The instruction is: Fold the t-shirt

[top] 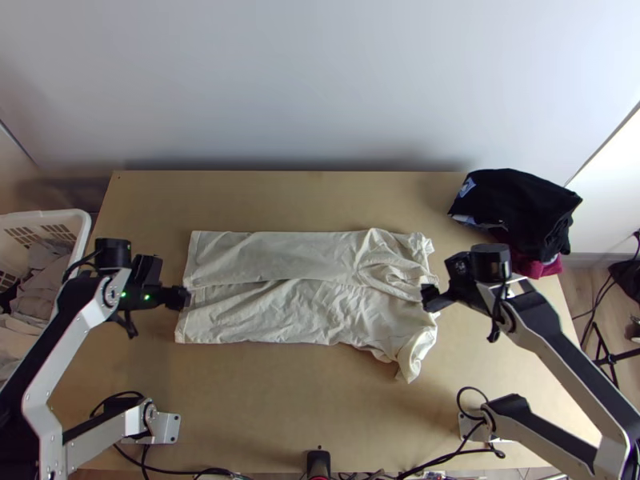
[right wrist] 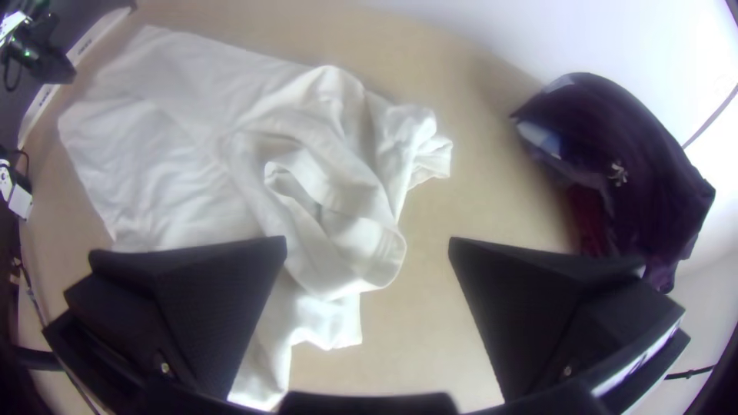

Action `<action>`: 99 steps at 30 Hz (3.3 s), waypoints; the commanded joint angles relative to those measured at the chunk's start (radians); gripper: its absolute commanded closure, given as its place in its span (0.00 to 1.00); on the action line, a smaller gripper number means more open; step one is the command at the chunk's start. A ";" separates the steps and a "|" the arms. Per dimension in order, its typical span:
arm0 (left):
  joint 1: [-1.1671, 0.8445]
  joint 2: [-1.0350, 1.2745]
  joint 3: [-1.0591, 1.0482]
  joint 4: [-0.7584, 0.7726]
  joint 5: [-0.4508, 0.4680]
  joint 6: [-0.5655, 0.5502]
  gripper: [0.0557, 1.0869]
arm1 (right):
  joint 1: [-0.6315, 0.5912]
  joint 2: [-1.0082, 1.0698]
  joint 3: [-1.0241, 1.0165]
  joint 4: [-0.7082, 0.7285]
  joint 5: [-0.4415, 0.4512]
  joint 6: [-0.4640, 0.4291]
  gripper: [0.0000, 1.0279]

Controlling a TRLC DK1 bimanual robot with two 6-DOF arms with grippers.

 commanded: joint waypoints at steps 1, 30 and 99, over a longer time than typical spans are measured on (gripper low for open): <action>0.018 -0.093 0.004 -0.238 0.026 0.093 0.27 | -0.017 -0.092 0.040 -0.092 -0.009 0.003 0.04; 0.010 -0.015 -0.174 -0.073 -0.057 0.120 0.61 | 0.100 -0.171 0.133 -0.457 -0.082 -0.007 0.04; 0.043 0.039 0.072 -0.070 -0.040 0.070 0.97 | 0.216 0.218 0.307 -0.493 -0.112 -0.120 0.97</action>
